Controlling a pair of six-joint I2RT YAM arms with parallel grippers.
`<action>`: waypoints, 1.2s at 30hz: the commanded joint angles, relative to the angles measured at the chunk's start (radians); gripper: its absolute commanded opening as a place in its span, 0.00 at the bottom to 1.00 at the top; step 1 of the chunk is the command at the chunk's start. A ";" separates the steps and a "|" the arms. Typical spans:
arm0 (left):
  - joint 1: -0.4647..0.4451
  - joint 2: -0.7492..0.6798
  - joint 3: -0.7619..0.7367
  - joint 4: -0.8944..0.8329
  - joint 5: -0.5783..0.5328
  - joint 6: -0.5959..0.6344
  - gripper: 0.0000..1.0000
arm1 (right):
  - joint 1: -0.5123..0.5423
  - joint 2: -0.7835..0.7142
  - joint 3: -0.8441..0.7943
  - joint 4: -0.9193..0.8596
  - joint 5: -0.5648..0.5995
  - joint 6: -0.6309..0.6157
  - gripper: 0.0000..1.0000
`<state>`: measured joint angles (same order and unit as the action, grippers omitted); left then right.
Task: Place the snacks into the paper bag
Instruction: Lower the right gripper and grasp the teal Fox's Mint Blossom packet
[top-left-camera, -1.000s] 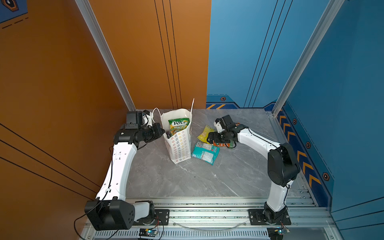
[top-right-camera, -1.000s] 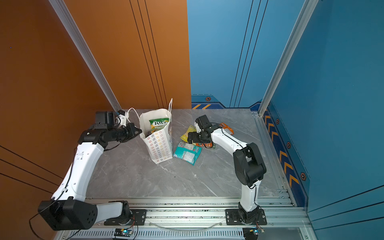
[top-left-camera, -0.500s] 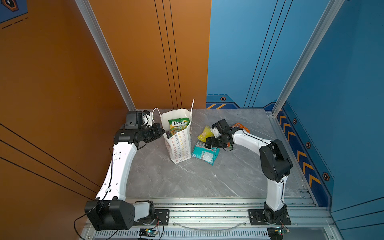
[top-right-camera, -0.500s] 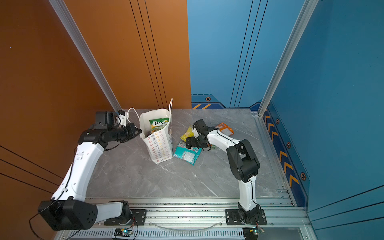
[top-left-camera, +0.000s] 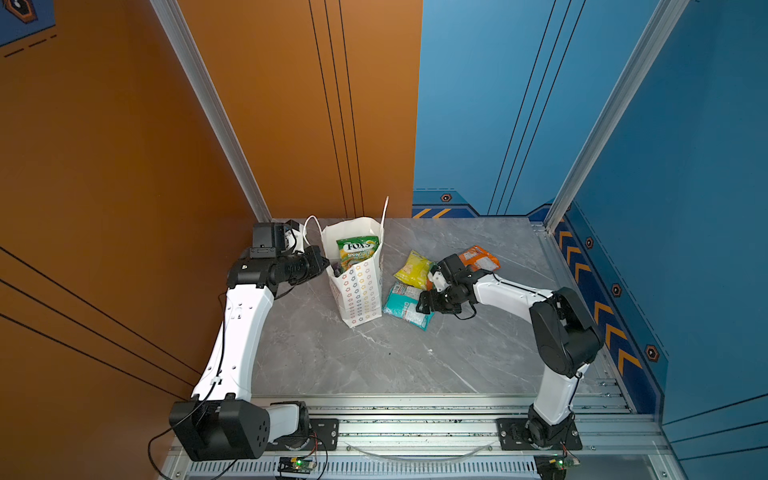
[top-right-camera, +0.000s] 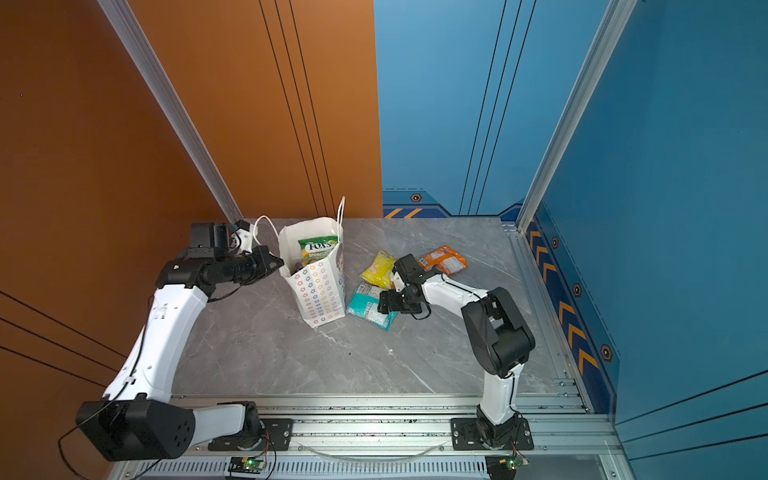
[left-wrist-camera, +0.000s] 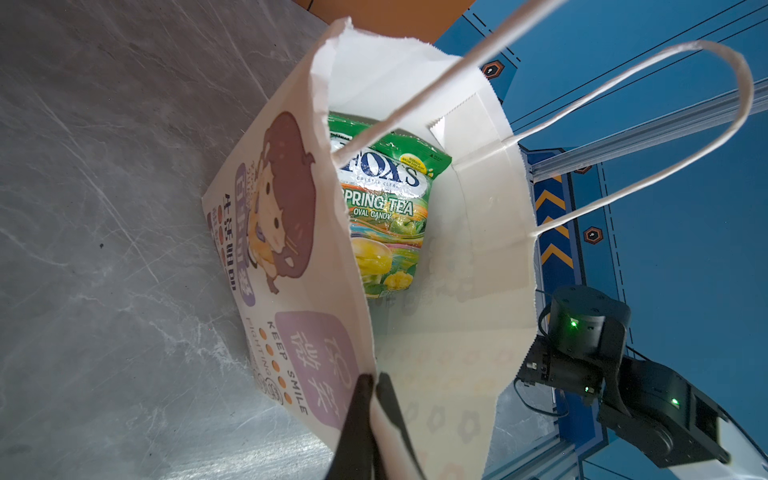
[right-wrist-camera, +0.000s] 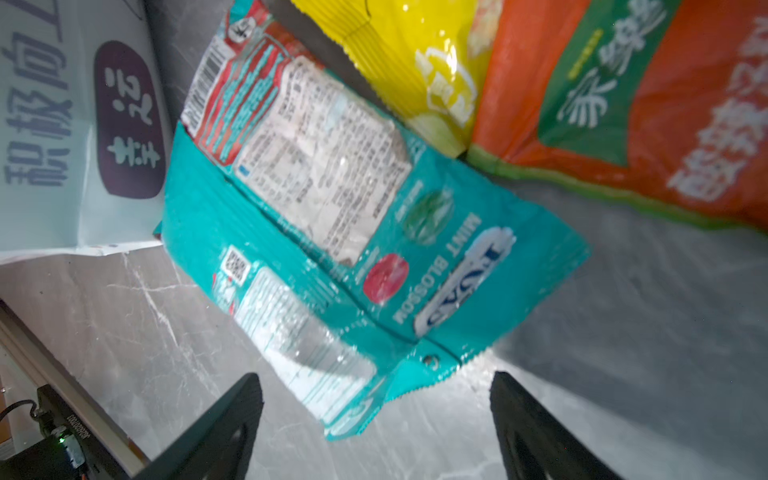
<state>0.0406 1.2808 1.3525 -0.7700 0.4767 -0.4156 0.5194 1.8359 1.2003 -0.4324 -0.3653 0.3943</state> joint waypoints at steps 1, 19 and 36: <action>0.010 -0.015 0.022 -0.001 0.035 0.003 0.01 | 0.005 -0.079 -0.043 0.026 0.014 0.024 0.88; 0.008 -0.015 0.022 -0.002 0.038 -0.003 0.01 | -0.021 0.147 0.237 -0.077 0.083 -0.143 0.86; 0.008 -0.006 0.020 -0.002 0.037 0.001 0.01 | -0.002 0.024 0.006 0.028 -0.059 -0.065 0.85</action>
<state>0.0452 1.2812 1.3525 -0.7712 0.4805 -0.4156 0.5053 1.9121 1.2461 -0.4107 -0.3996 0.3012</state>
